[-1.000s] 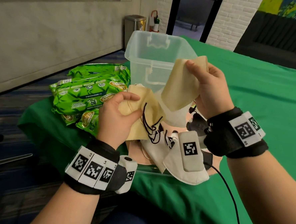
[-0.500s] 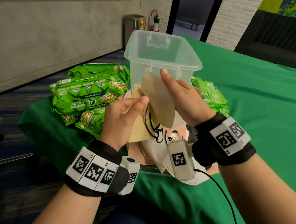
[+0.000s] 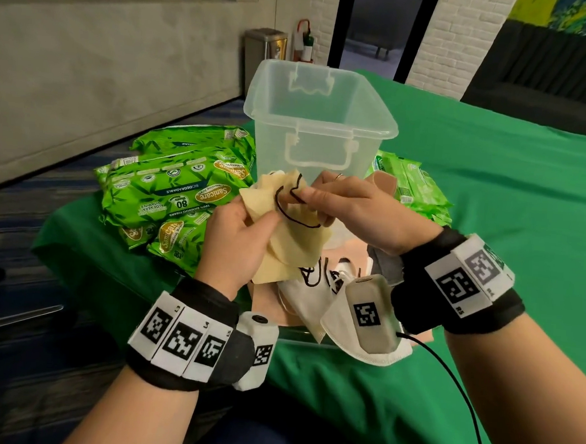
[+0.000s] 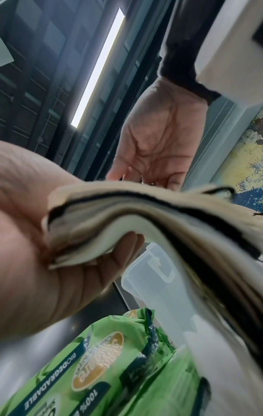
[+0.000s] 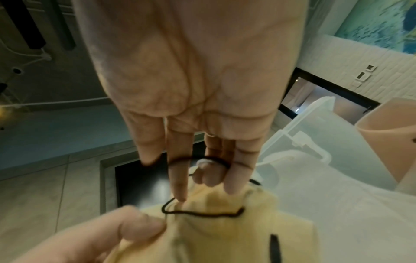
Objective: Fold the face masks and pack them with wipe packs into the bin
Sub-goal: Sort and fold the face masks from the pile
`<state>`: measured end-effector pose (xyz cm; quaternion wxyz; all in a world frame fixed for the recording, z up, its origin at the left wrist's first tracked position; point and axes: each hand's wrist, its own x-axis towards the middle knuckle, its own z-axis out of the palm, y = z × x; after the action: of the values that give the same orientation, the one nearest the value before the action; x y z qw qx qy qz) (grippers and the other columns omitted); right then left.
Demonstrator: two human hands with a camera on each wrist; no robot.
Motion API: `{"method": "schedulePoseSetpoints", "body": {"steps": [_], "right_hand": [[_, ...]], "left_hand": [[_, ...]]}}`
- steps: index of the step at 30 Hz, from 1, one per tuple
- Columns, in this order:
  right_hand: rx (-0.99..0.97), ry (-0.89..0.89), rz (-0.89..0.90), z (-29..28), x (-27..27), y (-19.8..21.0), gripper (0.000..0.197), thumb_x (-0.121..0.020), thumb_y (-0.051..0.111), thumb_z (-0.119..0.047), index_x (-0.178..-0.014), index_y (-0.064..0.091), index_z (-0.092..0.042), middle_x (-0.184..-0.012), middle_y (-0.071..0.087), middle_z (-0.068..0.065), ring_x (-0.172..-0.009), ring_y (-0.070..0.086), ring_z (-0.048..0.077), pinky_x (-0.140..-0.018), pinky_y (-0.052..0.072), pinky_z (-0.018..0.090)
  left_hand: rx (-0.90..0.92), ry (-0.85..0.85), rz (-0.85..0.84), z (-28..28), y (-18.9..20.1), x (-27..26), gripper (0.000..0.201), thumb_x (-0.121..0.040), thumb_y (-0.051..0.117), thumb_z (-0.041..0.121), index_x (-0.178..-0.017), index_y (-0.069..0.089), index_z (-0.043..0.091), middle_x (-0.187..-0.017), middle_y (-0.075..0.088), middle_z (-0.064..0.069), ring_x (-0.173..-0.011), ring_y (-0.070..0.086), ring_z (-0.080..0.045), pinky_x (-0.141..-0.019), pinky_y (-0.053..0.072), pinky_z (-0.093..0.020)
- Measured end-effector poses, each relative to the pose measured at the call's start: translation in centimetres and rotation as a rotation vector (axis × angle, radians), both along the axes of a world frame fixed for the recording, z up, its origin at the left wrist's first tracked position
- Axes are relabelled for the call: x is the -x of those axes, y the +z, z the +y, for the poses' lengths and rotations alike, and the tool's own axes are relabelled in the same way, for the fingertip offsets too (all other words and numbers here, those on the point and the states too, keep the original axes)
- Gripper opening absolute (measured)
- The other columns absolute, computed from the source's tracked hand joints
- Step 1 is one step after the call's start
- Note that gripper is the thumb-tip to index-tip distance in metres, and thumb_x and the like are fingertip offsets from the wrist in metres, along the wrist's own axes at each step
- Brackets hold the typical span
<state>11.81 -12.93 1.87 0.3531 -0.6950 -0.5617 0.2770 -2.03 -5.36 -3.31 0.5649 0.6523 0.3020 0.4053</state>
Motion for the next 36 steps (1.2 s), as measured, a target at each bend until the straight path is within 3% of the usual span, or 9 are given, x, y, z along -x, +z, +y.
{"method": "schedulePoseSetpoints", "body": {"steps": [4, 9, 11, 14, 19, 23, 28, 33, 36], "right_hand": [[-0.212, -0.052, 0.086, -0.2, -0.9, 0.2, 0.027, -0.085, 0.062, -0.004, -0.108, 0.065, -0.016, -0.066, 0.037, 0.004, -0.063, 0.034, 0.019, -0.066, 0.032, 0.024], [-0.438, -0.196, 0.096, -0.7, -1.6, 1.8, 0.036, -0.080, 0.062, 0.003, -0.103, 0.066, -0.024, -0.066, 0.038, 0.010, -0.057, 0.032, 0.017, -0.057, 0.031, 0.022], [-0.478, -0.203, 0.102, -0.8, -1.7, 2.3, 0.039, -0.079, 0.060, 0.005, -0.104, 0.066, -0.025, -0.064, 0.043, 0.007, -0.053, 0.034, 0.012, -0.054, 0.035, 0.019], [-0.469, -0.222, 0.102, -0.8, -1.7, 2.5, 0.033, -0.078, 0.060, 0.004, -0.097, 0.067, -0.022, -0.062, 0.049, 0.006, -0.049, 0.039, 0.011, -0.052, 0.039, 0.020], [-0.476, -0.495, 0.115, 0.0, -2.9, 1.7, 0.021, -0.081, 0.063, -0.005, -0.086, 0.054, -0.023, -0.063, 0.051, 0.000, -0.053, 0.054, 0.012, -0.066, 0.048, 0.038], [-0.555, -0.576, 0.206, -0.1, -3.5, 2.2, 0.019, -0.082, 0.060, -0.004, -0.094, 0.052, -0.016, -0.068, 0.053, 0.001, -0.063, 0.054, 0.012, -0.073, 0.048, 0.031], [-0.733, -0.417, 0.339, -0.3, -2.4, 4.0, 0.020, -0.073, 0.058, -0.005, -0.090, 0.054, -0.015, -0.066, 0.051, 0.002, -0.066, 0.052, 0.015, -0.070, 0.046, 0.025], [-0.825, -0.054, 0.572, -0.6, -0.4, 6.0, 0.022, -0.076, 0.051, 0.003, -0.097, 0.052, -0.005, -0.066, 0.057, -0.001, -0.069, 0.056, 0.019, -0.077, 0.044, 0.034], [-0.878, 0.120, 0.748, -1.0, 1.0, 7.1, 0.022, -0.077, 0.043, 0.006, -0.098, 0.049, 0.000, -0.072, 0.051, 0.009, -0.069, 0.056, 0.021, -0.076, 0.047, 0.033]], "left_hand": [[0.010, -0.022, -0.003, 0.1, -0.2, 0.2, 0.033, -0.070, 0.059, 0.028, -0.098, 0.071, 0.014, -0.099, 0.071, -0.003, -0.095, 0.067, -0.018, -0.087, 0.053, -0.045], [-0.040, -0.041, 0.025, 0.4, -0.4, 0.0, 0.007, -0.077, 0.066, 0.024, -0.085, 0.068, 0.024, -0.093, 0.071, -0.003, -0.091, 0.066, -0.024, -0.086, 0.051, -0.052], [-0.064, -0.034, 0.022, 0.5, -0.6, -0.1, 0.021, -0.086, 0.062, 0.009, -0.084, 0.063, 0.030, -0.091, 0.069, 0.004, -0.091, 0.066, -0.022, -0.089, 0.051, -0.050], [-0.099, -0.046, -0.009, 0.3, -0.4, -0.1, 0.026, -0.079, 0.064, 0.014, -0.095, 0.061, 0.034, -0.097, 0.069, 0.011, -0.095, 0.065, -0.014, -0.092, 0.050, -0.043], [-0.195, -0.021, -0.113, 0.8, -0.7, 0.4, 0.078, -0.079, 0.064, -0.008, -0.126, 0.034, 0.045, -0.131, 0.041, 0.027, -0.117, 0.050, 0.004, -0.103, 0.041, -0.025], [-0.213, -0.023, -0.118, 1.3, -0.9, 0.6, 0.069, -0.076, 0.065, -0.008, -0.117, 0.045, 0.045, -0.126, 0.052, 0.019, -0.113, 0.056, -0.006, -0.096, 0.044, -0.026], [-0.163, 0.007, 0.044, 1.4, -1.1, 0.2, 0.042, -0.082, 0.057, -0.006, -0.076, 0.061, 0.035, -0.086, 0.063, 0.022, -0.078, 0.057, 0.014, -0.081, 0.042, -0.014], [-0.019, 0.020, 0.080, 1.2, -1.1, -0.3, 0.025, -0.086, 0.056, 0.008, -0.073, 0.066, 0.026, -0.081, 0.068, 0.001, -0.087, 0.062, -0.019, -0.084, 0.047, -0.033], [0.103, -0.020, -0.012, 0.7, -0.4, -0.2, 0.026, -0.074, 0.049, 0.033, -0.071, 0.071, 0.020, -0.088, 0.073, -0.008, -0.095, 0.065, -0.025, -0.089, 0.048, -0.040]]}}
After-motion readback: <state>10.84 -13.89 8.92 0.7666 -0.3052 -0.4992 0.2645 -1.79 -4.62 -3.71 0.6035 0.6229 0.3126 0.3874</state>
